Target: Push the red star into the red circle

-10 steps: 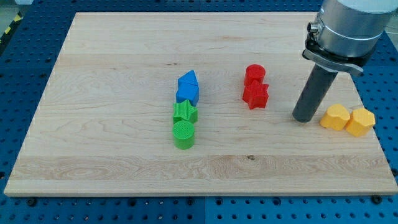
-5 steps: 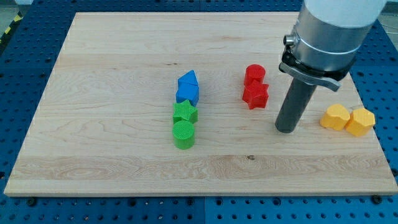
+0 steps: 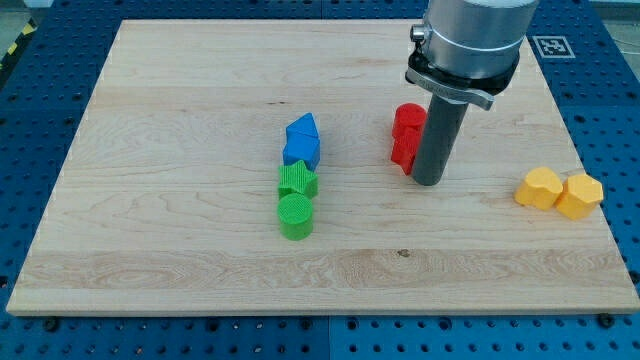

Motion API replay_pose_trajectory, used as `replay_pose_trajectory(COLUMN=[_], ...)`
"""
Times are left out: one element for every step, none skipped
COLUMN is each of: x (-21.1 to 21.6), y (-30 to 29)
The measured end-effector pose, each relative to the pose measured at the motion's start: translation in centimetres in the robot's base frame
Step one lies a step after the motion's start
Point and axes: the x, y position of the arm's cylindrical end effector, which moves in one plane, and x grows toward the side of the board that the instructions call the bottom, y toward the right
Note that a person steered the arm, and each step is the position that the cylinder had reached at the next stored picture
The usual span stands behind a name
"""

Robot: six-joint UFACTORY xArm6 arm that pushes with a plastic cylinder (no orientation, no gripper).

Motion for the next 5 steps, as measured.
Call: replay_pose_trajectory(x=[-1.8, -1.3, 0.9, 1.1, 1.2], y=[0.0, 0.0, -1.1, -1.9, -2.4])
